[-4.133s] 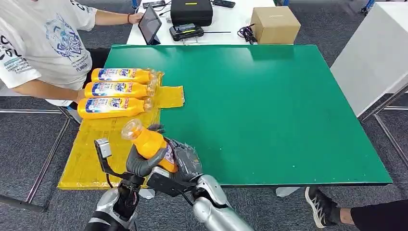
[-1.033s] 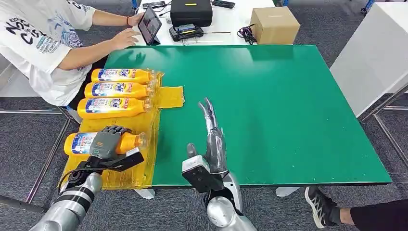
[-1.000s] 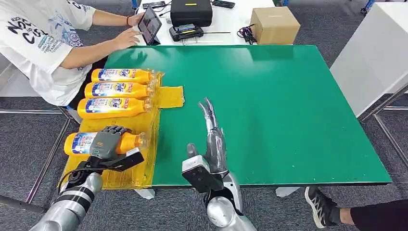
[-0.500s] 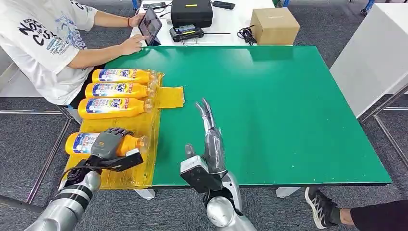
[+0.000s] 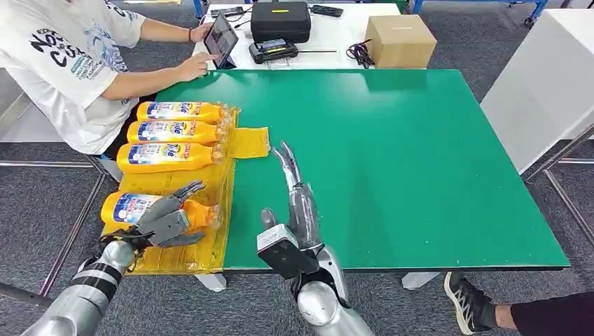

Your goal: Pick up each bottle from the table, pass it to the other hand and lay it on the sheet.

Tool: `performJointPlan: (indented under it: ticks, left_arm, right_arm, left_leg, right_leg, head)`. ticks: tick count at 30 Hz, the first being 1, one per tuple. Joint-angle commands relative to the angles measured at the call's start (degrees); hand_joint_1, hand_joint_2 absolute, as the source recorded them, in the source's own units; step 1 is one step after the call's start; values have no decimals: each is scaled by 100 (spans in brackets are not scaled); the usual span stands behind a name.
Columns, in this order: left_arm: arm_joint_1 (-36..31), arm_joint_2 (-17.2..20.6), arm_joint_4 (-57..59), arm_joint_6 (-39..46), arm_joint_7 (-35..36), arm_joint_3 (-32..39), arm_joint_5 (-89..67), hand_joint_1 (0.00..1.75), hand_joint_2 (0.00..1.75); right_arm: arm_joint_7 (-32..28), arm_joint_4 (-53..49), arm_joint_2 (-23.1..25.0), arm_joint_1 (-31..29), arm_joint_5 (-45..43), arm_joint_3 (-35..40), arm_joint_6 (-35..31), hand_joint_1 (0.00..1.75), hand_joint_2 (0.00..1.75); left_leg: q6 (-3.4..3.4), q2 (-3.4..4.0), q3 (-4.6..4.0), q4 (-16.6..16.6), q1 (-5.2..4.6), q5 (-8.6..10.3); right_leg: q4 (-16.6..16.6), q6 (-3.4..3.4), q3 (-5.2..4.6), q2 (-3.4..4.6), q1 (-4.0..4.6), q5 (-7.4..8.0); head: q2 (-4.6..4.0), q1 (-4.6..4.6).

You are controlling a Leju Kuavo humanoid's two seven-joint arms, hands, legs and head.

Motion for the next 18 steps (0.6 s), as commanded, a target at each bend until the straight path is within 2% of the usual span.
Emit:
performJointPlan:
  ticks: [1,7,9,11,15,18]
  left_arm:
    - [688,327,96,-366,23,-536,331,0,0]
    - [731,347,50,-369,6,-563,349,0,0]
    - [724,346,42,-376,6,-565,357,0,0]
    - [724,346,42,-376,6,-565,357,0,0]
    - [724,346,42,-376,6,-565,357,0,0]
    - [815,376,-55,-630,-5,-522,688,0,0]
  right_arm:
    - [-37,552,-133,-325,-97,143,26,0,0]
    - [-38,606,-126,-335,-110,159,36,0,0]
    - [-38,608,-127,-340,-111,158,39,0,0]
    - [-38,608,-127,-340,-111,158,39,0,0]
    - [-38,608,-127,-340,-111,158,39,0,0]
    - [-50,629,-121,-351,-108,171,52,0,0]
  left_leg:
    - [-11,46,25,-15,8,-6]
    - [-6,27,42,-13,0,-4]
    - [-9,43,43,-14,6,-5]
    - [-5,22,47,-11,0,-5]
    - [-10,37,50,-14,5,-5]
    - [-6,27,55,-13,1,-6]
  right_leg:
    - [-16,-14,12,42,9,9]
    - [-7,-8,33,25,1,1]
    - [-12,-12,32,40,7,7]
    - [-6,-7,39,21,0,-1]
    - [-12,-12,40,35,6,5]
    - [-8,-8,46,27,1,0]
  head:
    - [0,-2]
    - [0,-2]
    - [0,-2]
    - [0,-2]
    - [0,-2]
    - [0,-2]
